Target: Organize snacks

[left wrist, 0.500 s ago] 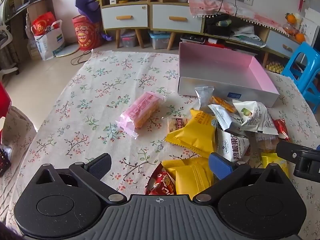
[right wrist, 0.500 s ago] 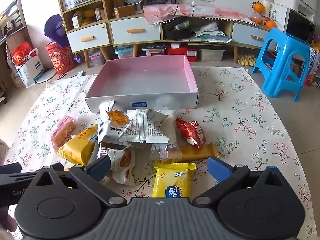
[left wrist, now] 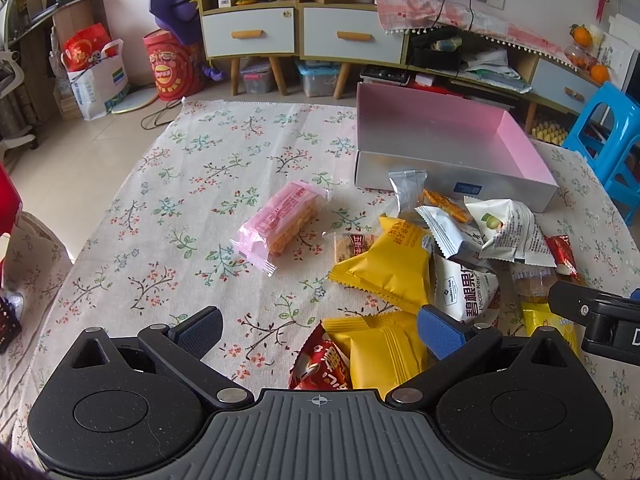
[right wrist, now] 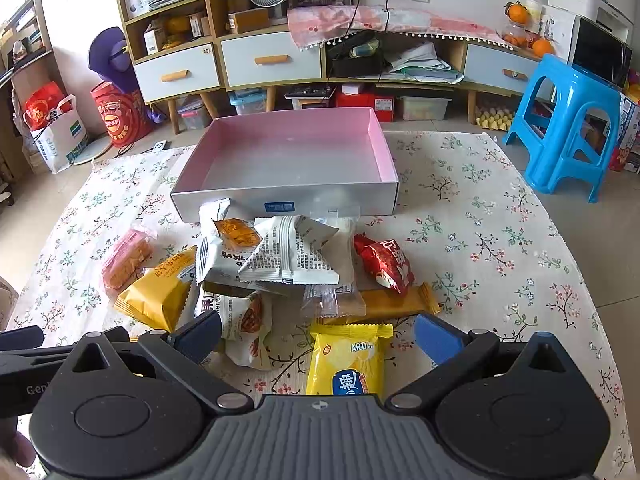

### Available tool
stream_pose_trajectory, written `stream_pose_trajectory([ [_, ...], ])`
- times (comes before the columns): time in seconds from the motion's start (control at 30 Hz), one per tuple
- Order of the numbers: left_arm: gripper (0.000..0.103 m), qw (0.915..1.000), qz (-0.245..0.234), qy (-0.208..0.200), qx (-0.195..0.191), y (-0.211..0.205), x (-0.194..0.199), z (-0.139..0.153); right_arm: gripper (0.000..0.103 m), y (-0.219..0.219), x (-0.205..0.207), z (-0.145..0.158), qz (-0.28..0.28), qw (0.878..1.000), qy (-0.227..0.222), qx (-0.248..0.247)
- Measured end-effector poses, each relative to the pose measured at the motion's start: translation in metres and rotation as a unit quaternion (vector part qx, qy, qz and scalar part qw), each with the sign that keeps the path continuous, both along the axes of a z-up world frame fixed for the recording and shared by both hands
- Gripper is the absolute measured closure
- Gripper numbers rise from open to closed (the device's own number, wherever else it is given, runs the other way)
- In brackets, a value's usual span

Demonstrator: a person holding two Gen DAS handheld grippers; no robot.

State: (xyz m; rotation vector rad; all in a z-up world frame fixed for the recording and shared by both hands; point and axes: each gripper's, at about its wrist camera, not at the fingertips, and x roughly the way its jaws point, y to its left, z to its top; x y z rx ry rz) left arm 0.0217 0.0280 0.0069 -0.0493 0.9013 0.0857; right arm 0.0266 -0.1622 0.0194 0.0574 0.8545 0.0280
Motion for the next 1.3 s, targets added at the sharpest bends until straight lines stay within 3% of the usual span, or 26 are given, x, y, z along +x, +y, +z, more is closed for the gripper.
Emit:
stream_pose_trajectory([
  [1.3,0.0,0.9998,-0.01,0.006,-0.016,0.0011,-0.0007,0.0005,0.01,0.0017,-0.0006,-0.0037,-0.001,1.0,0.004,-0.016],
])
